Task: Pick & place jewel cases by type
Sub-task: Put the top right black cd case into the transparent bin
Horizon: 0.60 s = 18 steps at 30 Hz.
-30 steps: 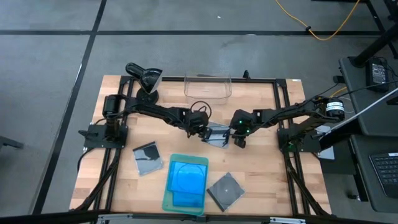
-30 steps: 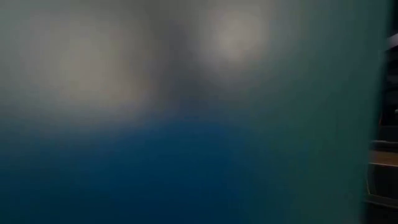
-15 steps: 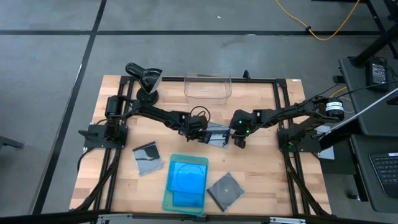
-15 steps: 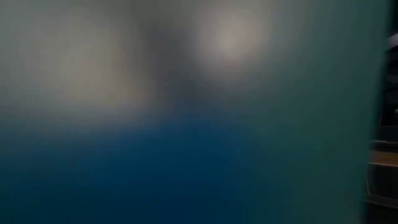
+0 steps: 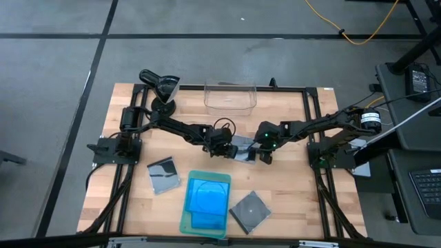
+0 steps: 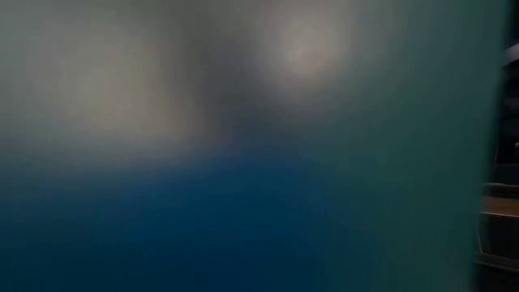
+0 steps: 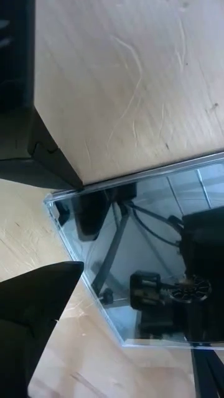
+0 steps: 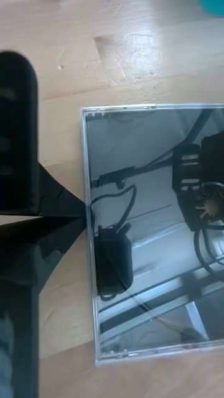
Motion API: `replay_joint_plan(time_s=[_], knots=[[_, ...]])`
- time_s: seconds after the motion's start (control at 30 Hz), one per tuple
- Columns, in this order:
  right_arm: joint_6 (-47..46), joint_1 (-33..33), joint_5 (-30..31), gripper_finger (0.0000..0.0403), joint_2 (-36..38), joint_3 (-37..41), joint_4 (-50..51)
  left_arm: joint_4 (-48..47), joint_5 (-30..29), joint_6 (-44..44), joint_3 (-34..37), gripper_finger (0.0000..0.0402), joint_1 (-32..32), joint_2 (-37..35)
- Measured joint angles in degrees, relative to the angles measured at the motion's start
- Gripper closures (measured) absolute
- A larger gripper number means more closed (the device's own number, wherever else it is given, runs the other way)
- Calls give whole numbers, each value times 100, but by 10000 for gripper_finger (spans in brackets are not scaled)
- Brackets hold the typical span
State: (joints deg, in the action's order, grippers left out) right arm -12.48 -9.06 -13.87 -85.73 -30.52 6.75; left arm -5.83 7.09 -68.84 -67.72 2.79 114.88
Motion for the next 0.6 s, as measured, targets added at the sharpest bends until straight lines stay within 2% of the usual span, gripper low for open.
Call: replay_joint_plan(time_s=[0.6], knots=[[120, 0, 6, 399, 0, 3, 12, 177, -478, 20, 28, 209, -4, -159]])
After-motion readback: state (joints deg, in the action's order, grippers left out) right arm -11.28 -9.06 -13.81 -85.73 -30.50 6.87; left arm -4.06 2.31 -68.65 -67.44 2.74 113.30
